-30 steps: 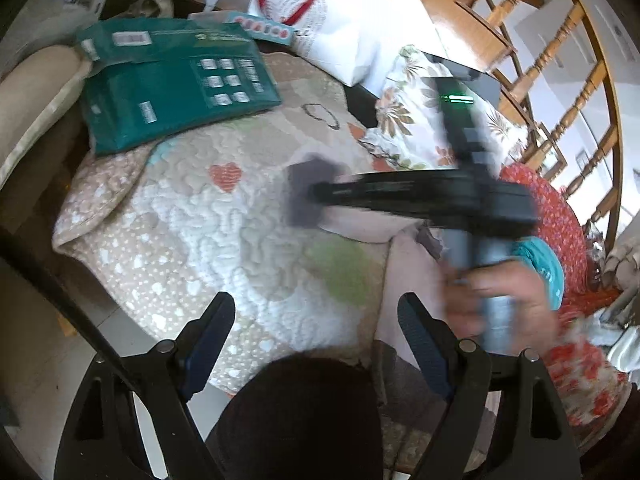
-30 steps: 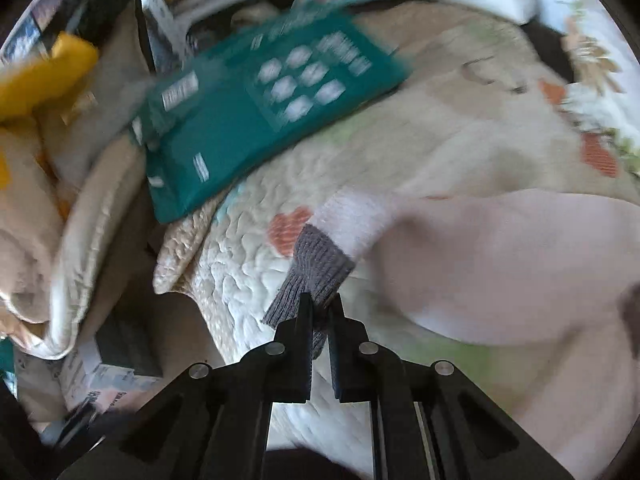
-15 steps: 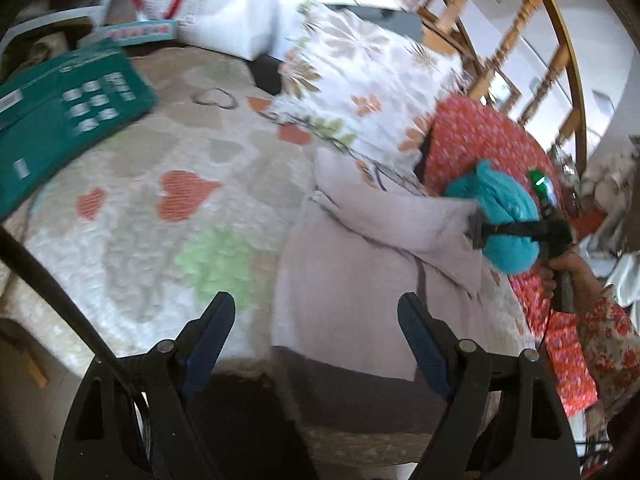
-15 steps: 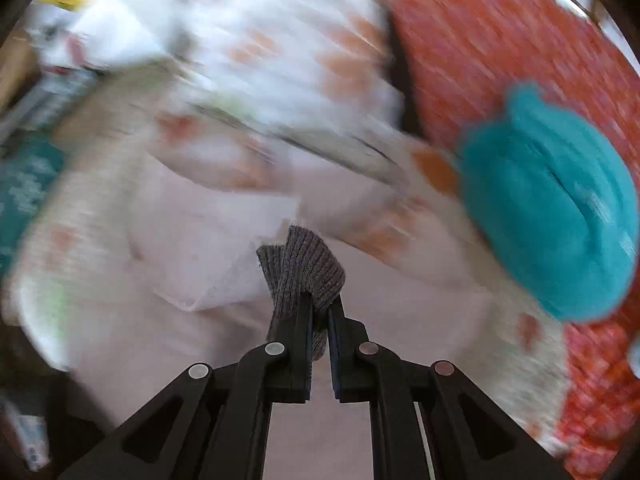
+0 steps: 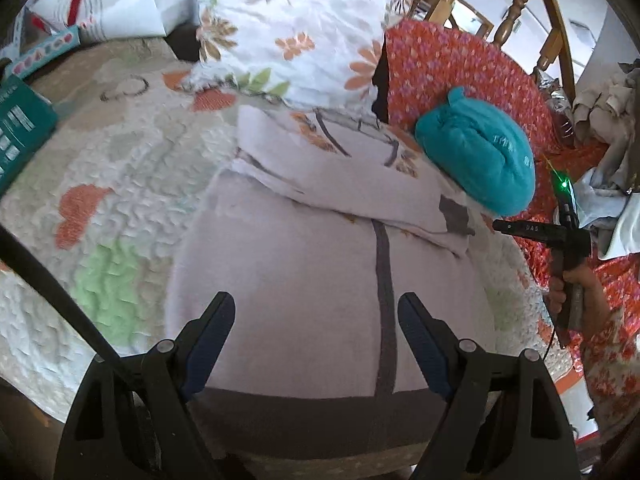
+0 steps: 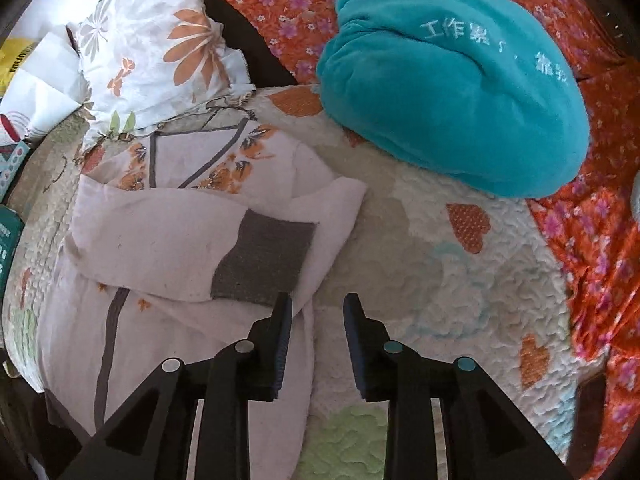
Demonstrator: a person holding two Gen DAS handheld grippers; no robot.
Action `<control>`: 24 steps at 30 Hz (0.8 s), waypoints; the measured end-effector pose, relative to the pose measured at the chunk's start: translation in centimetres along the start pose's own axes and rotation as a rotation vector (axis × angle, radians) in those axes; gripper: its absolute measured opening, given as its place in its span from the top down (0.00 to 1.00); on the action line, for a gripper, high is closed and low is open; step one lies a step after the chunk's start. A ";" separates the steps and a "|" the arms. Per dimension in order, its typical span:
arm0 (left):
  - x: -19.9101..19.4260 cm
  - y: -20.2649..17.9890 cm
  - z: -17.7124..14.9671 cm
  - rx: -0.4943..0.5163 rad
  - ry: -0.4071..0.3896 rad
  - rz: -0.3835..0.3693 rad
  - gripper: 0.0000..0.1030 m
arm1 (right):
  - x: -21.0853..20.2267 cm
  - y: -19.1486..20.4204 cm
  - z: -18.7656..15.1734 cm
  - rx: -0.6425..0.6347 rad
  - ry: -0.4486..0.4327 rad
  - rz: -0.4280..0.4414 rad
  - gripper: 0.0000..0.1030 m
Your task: Fold small clothes
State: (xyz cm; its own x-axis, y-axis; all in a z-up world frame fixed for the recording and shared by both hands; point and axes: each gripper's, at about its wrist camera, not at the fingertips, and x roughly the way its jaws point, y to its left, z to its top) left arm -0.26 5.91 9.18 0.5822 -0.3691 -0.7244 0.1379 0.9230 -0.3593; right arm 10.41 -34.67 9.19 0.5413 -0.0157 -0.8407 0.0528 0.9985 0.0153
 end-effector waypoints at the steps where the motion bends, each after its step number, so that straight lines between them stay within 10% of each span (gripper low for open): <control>1: 0.6 -0.2 -0.1 -0.009 0.012 -0.002 0.20 | 0.4 0.3 -0.2 -0.001 -0.001 0.002 0.72; 11: 2.4 0.0 -1.5 0.002 0.057 0.144 0.20 | 0.1 3.6 -6.4 0.091 0.000 0.178 0.60; 24: -0.3 2.0 -3.4 -0.046 0.054 0.239 0.20 | -2.9 0.3 -16.4 0.317 -0.036 0.167 0.47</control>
State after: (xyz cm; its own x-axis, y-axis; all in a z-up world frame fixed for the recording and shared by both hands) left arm -2.84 7.52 6.65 0.5504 -0.1473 -0.8218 -0.0360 0.9792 -0.1996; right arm -4.91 -33.46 2.70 0.5932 0.1385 -0.7930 0.2158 0.9217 0.3224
